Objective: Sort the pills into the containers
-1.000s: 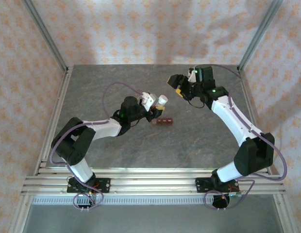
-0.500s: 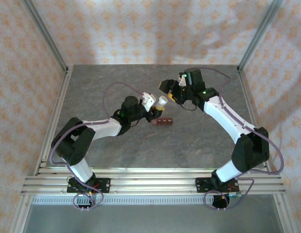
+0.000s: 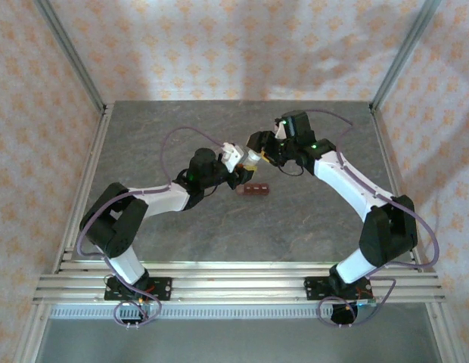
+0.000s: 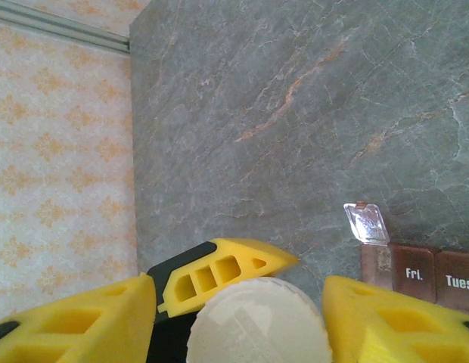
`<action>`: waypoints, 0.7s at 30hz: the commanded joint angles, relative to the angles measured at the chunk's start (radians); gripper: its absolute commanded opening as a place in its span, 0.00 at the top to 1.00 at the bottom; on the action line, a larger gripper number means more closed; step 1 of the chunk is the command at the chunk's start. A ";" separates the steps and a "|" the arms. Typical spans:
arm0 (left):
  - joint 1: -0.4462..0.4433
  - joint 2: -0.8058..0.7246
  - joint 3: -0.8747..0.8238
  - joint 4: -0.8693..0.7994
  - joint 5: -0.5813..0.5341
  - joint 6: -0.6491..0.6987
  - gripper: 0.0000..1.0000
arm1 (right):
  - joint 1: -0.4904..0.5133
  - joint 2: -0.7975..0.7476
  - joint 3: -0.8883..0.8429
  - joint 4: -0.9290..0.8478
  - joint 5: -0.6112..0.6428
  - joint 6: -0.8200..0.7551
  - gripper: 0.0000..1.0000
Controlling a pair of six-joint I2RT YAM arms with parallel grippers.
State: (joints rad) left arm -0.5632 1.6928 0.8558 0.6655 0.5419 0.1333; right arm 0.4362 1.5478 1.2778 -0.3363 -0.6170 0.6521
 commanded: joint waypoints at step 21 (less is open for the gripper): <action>0.054 -0.049 0.038 0.066 0.072 -0.108 1.00 | 0.003 0.012 -0.023 0.018 -0.073 -0.271 0.67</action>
State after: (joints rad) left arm -0.5468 1.6924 0.8635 0.6605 0.5701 0.1013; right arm 0.4358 1.5478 1.2621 -0.3241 -0.6392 0.5442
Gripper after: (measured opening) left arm 0.445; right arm 0.382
